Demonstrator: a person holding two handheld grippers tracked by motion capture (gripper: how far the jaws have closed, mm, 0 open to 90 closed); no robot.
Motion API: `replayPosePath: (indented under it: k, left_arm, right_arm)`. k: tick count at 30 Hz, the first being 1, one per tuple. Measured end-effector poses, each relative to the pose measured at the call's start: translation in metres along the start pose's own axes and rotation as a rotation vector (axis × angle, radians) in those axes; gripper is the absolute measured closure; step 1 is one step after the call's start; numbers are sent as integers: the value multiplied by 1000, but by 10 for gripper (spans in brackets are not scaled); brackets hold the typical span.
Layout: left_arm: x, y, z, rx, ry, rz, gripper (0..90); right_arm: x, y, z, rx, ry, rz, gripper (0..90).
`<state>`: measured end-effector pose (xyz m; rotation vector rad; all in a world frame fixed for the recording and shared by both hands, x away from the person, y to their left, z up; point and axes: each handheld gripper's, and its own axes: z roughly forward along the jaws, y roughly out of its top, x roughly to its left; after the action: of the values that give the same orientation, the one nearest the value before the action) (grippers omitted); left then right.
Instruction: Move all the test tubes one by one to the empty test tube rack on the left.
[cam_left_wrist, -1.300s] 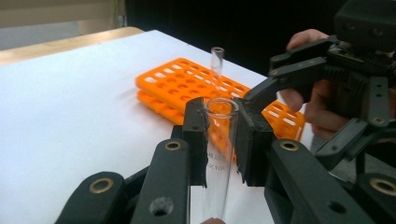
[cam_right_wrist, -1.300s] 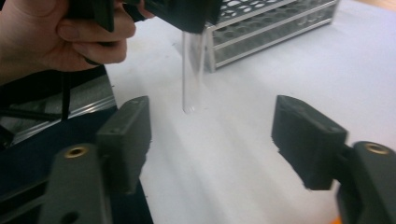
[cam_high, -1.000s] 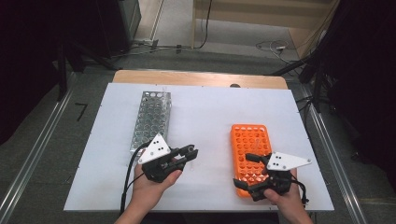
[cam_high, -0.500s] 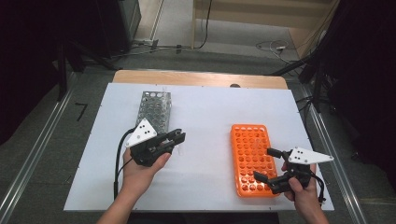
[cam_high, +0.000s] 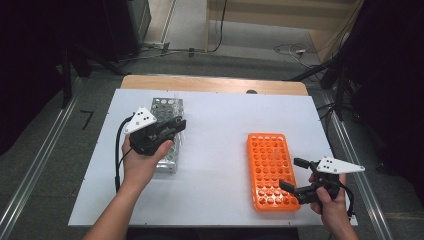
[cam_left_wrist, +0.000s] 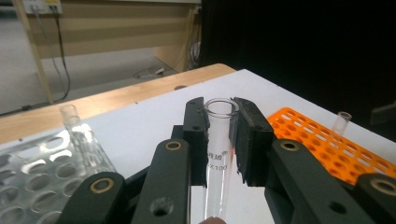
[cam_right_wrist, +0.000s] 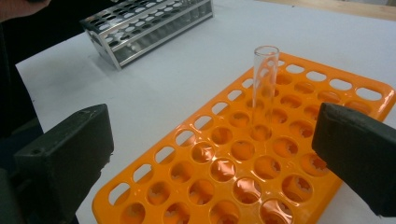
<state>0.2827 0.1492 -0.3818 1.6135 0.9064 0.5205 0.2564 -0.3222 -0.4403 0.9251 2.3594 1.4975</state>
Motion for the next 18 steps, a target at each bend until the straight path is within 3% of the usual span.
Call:
replayPosePath:
  k: [5, 8, 13, 18]
  left_arm:
    - [10, 5, 6, -4, 17, -21, 759]
    - [18, 6, 12, -4, 47, -25, 759]
    - [33, 8, 20, -10, 76, -63, 759]
    - [42, 11, 28, -12, 123, -45, 759]
  right_arm:
    - [-2, -2, 0, 4, -5, 5, 0]
    - [-3, -2, -1, 3, -8, 5, 0]
    - [-5, -3, -1, 5, -15, 11, 0]
    - [-6, -4, 0, 12, -23, 12, 0]
